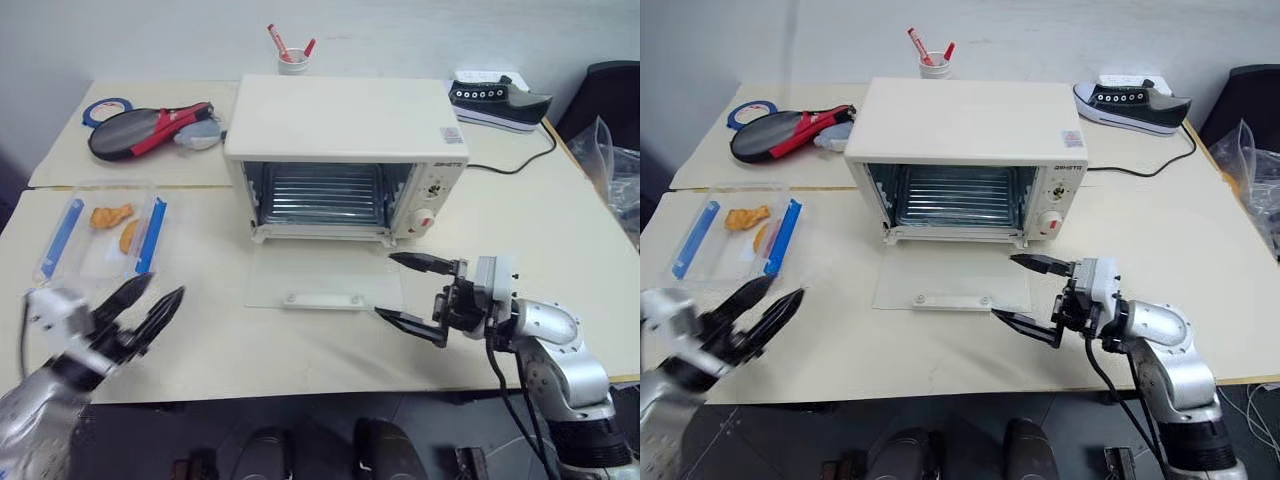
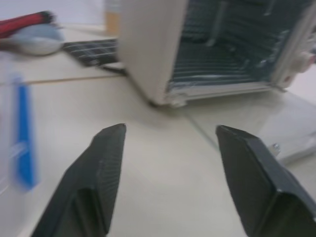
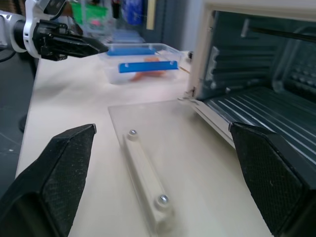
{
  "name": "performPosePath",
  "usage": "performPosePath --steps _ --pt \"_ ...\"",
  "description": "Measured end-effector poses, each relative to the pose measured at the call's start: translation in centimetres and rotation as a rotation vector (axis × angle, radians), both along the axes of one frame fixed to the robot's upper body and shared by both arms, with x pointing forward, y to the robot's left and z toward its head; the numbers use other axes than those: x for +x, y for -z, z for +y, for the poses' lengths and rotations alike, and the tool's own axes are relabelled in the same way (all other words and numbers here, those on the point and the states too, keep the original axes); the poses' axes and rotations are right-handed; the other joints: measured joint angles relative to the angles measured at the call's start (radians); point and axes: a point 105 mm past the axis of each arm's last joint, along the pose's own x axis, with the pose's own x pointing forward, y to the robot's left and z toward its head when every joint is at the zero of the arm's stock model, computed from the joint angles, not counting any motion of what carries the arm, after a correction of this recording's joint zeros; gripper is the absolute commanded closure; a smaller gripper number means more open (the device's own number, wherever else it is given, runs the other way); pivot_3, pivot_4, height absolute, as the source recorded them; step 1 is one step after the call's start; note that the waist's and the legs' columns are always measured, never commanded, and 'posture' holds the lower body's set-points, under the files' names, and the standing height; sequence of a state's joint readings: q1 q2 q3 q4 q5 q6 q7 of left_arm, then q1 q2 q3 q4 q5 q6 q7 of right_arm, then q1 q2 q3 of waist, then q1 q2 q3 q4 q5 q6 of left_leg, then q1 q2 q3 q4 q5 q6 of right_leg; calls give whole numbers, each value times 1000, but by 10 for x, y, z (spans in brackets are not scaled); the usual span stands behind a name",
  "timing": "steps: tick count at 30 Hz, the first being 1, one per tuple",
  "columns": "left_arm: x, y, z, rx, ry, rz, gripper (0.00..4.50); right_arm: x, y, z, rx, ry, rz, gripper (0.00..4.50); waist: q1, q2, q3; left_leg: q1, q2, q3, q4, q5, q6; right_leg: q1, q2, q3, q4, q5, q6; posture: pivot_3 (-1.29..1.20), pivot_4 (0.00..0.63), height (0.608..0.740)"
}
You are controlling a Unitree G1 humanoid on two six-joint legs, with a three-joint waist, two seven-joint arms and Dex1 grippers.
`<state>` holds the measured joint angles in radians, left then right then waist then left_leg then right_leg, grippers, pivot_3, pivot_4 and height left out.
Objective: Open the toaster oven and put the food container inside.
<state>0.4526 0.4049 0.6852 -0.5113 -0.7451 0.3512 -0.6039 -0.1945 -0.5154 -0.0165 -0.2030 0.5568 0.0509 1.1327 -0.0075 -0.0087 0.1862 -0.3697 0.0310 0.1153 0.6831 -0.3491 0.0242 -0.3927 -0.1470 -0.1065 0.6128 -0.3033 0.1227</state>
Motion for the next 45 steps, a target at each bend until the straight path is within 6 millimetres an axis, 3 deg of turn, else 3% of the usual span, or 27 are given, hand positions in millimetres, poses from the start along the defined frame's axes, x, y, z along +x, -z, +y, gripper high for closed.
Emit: performPosePath --steps 1,6,10,16,22,29,37,40,45 --pt "-8 3 9 -20 -55 14 16 1 1 3 5 -16 1 0 2 0 0 0 0 0 0 0 0 0 0 0 -2 0 0 0 150 740" --pt "-60 15 76 -173 -501 34 16 -5 -1 22 34 -118 -36 0 10 -2 -1 -1 0 -4 0 -2 0 1 -2 0 -3 0 0 0 150 740" --pt "-64 17 84 -292 -571 58 16 -8 0 27 42 -142 -57 0 10 -4 -2 -1 -1 -5 0 -2 0 1 -2 1 -2 0 0 0 150 740" --pt "-19 -20 80 -476 -527 61 16 -6 4 23 16 -137 -75 0 3 -5 -2 -1 0 -9 0 -1 -4 2 -2 2 -1 -1 -3 0 150 740" --pt "24 -23 81 -672 -719 267 16 -5 9 15 -8 -115 -60 0 -2 -4 -2 0 0 -10 0 0 -4 3 -1 2 1 -1 -3 0 150 740" --pt "66 -43 74 -790 -809 304 16 -7 9 12 -14 -103 -59 0 6 -5 -3 0 -2 -9 0 2 -4 3 5 0 4 -1 -3 0 150 740" --pt "87 -20 68 -836 -908 489 16 -13 8 11 -33 -99 -52 0 6 -5 -3 0 0 -6 0 3 -6 2 11 0 4 -1 -2 0 150 740" --pt "93 -24 66 -819 -900 496 16 -14 6 11 -32 -102 -54 0 7 -5 -3 0 0 -6 0 3 -6 1 11 0 4 -1 -2 0 150 740" --pt "92 -19 73 -765 -924 531 1456 -13 6 11 -35 -93 -41 0 5 -5 -3 0 1 -5 0 3 -6 1 13 1 5 -1 -3 0 150 740"
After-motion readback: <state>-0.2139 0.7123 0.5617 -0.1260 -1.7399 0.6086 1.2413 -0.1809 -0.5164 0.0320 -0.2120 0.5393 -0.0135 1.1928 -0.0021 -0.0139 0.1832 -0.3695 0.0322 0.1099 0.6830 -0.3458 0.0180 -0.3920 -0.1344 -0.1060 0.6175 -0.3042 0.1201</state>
